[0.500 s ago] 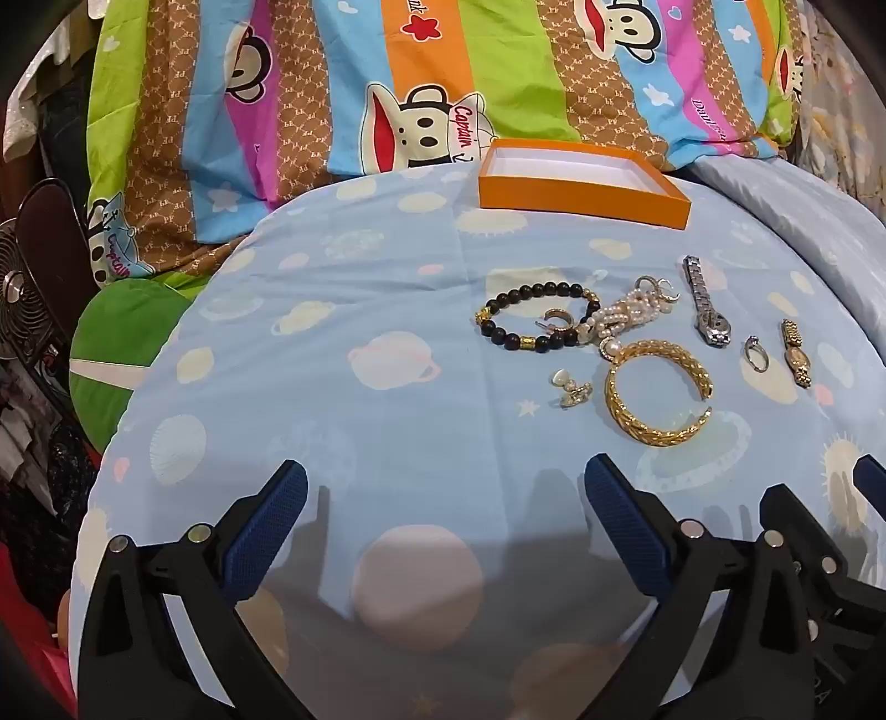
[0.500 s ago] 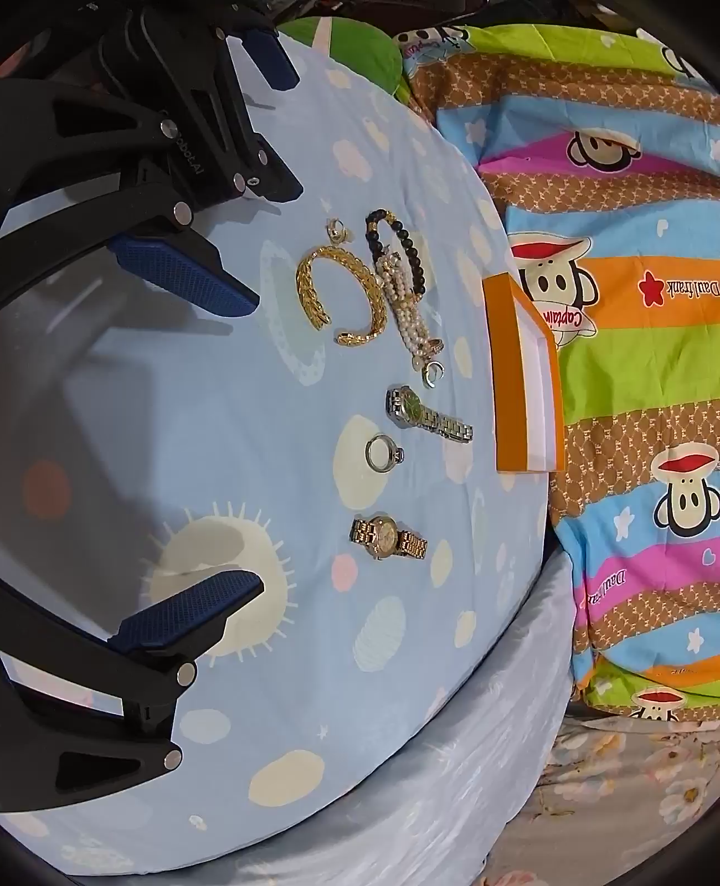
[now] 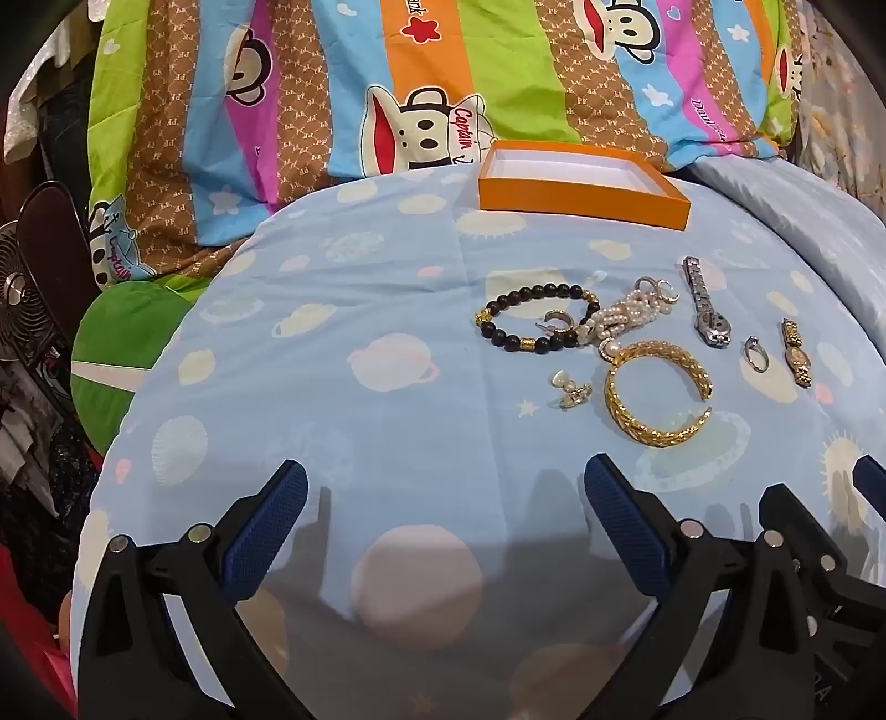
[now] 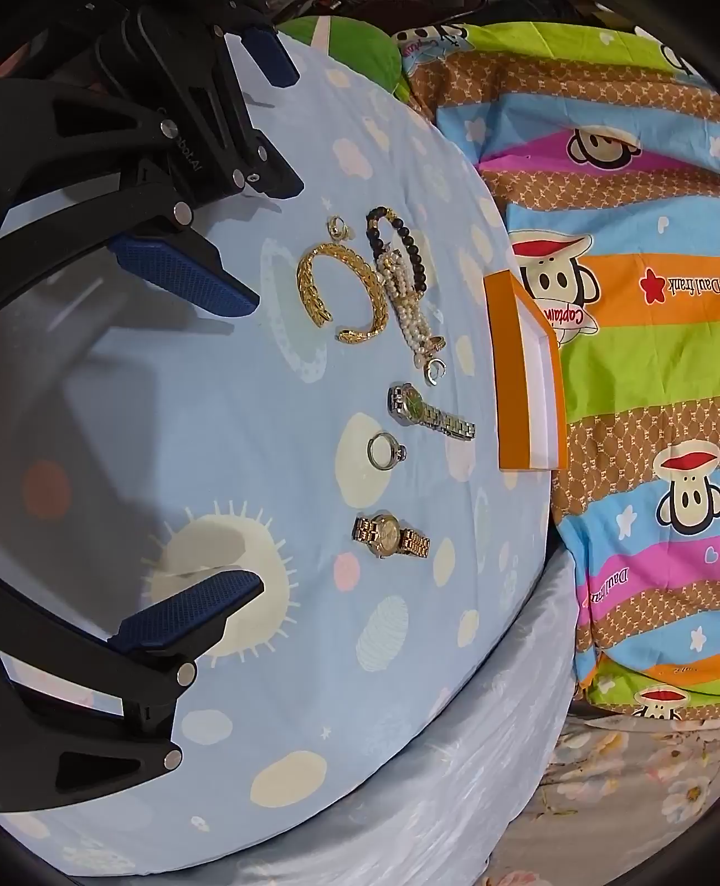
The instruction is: Organize jewelry
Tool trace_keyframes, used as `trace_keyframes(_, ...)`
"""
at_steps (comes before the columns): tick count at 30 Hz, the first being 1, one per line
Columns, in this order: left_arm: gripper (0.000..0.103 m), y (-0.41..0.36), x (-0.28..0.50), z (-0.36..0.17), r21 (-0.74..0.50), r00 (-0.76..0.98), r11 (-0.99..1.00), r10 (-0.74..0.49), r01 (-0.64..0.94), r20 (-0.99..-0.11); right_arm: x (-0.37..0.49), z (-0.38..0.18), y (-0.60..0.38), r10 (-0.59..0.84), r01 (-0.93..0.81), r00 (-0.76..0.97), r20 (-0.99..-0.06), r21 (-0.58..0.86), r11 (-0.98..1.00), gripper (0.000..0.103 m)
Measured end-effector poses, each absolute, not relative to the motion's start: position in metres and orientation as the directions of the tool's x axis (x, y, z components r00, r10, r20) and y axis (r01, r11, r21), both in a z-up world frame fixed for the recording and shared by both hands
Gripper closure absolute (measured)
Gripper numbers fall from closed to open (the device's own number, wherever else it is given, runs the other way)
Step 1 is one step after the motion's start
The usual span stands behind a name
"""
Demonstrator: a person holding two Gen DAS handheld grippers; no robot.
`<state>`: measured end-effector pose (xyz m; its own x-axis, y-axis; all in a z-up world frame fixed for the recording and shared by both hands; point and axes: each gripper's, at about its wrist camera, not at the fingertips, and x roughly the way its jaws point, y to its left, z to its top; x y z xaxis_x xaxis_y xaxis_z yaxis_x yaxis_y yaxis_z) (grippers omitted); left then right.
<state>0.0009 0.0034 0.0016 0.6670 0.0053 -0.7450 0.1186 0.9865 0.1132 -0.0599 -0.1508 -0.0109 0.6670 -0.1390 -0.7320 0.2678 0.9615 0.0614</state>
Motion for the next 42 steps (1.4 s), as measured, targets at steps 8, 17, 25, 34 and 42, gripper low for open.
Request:
trace_keyframes(8, 0.005, 0.0049, -0.0006, 0.0029, 0.118, 0.669, 0.986, 0.008, 0.119, -0.743, -0.0598, -0.0112, -0.1508, -0.139, 0.268, 0.666, -0.733, 0.062, 0.961, 0.012)
trace_keyframes(17, 0.005, 0.0035, -0.0009, 0.0028, 0.121, 0.669, 0.986, 0.011, 0.118, -0.743, -0.0595, -0.0119, -0.1517, -0.138, 0.269, 0.665, -0.734, 0.062, 0.961, 0.012)
trace_keyframes(25, 0.005, 0.0031, -0.0009, 0.003, 0.122, 0.669, 0.985, 0.012, 0.118, -0.743, -0.0596, -0.0118, -0.1515, -0.137, 0.268, 0.665, -0.734, 0.063, 0.961, 0.012)
trace_keyframes(34, 0.005, 0.0025, -0.0012, 0.0036, 0.124, 0.67, 0.985, 0.014, 0.117, -0.742, -0.0597, -0.0119, -0.1522, -0.136, 0.268, 0.664, -0.735, 0.064, 0.961, 0.012)
trace_keyframes(42, 0.005, 0.002, -0.0013, 0.0032, 0.125, 0.671, 0.985, 0.014, 0.117, -0.742, -0.0596, -0.0119, -0.1525, -0.136, 0.269, 0.664, -0.735, 0.065, 0.961, 0.012)
